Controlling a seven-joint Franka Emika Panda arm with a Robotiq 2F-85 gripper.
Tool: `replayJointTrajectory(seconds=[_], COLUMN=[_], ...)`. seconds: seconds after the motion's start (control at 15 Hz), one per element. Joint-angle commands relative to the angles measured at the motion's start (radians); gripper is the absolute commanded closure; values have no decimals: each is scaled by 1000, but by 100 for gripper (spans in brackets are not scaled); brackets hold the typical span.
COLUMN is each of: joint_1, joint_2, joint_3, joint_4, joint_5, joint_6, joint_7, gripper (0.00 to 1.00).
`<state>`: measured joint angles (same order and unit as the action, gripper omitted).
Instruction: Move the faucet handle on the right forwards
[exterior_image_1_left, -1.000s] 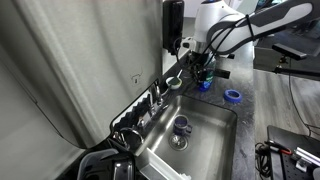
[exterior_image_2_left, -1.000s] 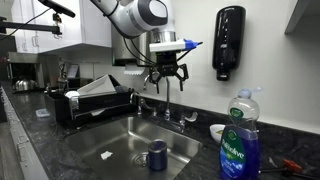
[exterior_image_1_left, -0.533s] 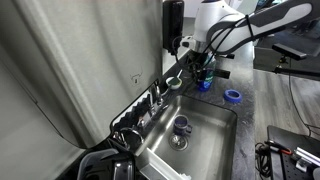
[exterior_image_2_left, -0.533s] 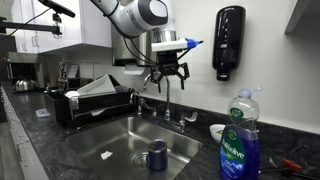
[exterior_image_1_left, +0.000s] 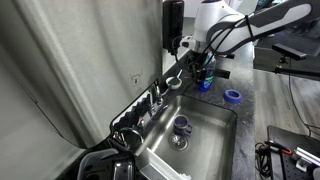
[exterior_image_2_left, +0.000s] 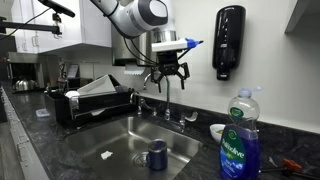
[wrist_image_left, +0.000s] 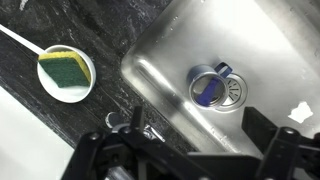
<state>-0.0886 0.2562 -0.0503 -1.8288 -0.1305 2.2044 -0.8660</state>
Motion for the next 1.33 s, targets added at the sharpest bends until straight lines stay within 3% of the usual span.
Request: replayJointTrajectory(seconds=[0.0, 0.6, 1.27], joint_1=[-19, -48, -51], joint_2=[59, 216, 307], joint_3=[18, 44, 34], joint_4=[32, 61, 107], joint_5=[12, -5, -67], joint_6=[41, 264, 417], joint_7=[-40, -227, -248], gripper=[0, 0, 0])
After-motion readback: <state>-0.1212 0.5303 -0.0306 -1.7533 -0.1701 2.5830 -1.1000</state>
